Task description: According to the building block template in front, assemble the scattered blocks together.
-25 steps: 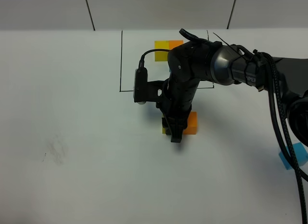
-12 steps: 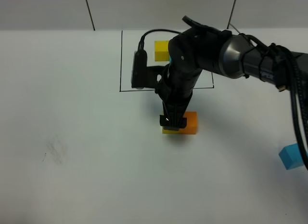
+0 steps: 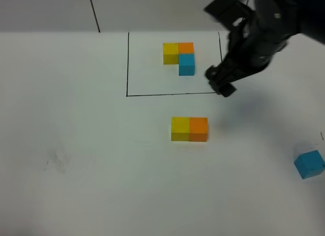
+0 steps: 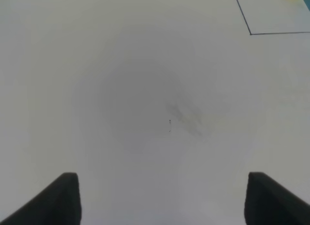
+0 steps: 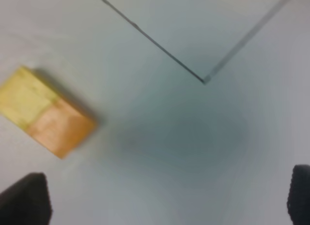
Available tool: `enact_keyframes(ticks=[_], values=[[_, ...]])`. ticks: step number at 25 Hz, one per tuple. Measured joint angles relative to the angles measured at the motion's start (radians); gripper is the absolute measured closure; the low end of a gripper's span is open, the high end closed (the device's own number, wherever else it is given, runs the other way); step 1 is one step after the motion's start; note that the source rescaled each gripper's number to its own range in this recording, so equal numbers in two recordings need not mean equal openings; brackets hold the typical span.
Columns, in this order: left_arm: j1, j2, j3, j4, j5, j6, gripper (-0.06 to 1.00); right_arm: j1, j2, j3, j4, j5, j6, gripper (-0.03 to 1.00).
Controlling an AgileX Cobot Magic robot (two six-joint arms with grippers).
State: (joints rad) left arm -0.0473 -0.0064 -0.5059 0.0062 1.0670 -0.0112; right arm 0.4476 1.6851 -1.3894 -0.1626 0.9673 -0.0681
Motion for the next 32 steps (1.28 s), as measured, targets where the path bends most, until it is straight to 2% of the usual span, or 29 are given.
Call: enact_keyframes(ticks=[4,14,22,32], values=[[0.000,0.000,0.000,0.000,0.000,0.000,0.46,-0.108,-0.155,0.162,-0.028,0.018,0.068,-0.03],[0.000,0.000,0.000,0.000,0.000,0.000,0.46,-0.356,-0.357,0.445,-0.032,-0.026,0.096,-0.02],[0.000,0.000,0.000,0.000,0.000,0.001,0.46,-0.373,-0.356,0.611,0.004,-0.194,0.068,-0.02],[0.000,0.000,0.000,0.000,0.001,0.000,0.46,-0.374,-0.217,0.664,0.041,-0.300,0.041,0.00]])
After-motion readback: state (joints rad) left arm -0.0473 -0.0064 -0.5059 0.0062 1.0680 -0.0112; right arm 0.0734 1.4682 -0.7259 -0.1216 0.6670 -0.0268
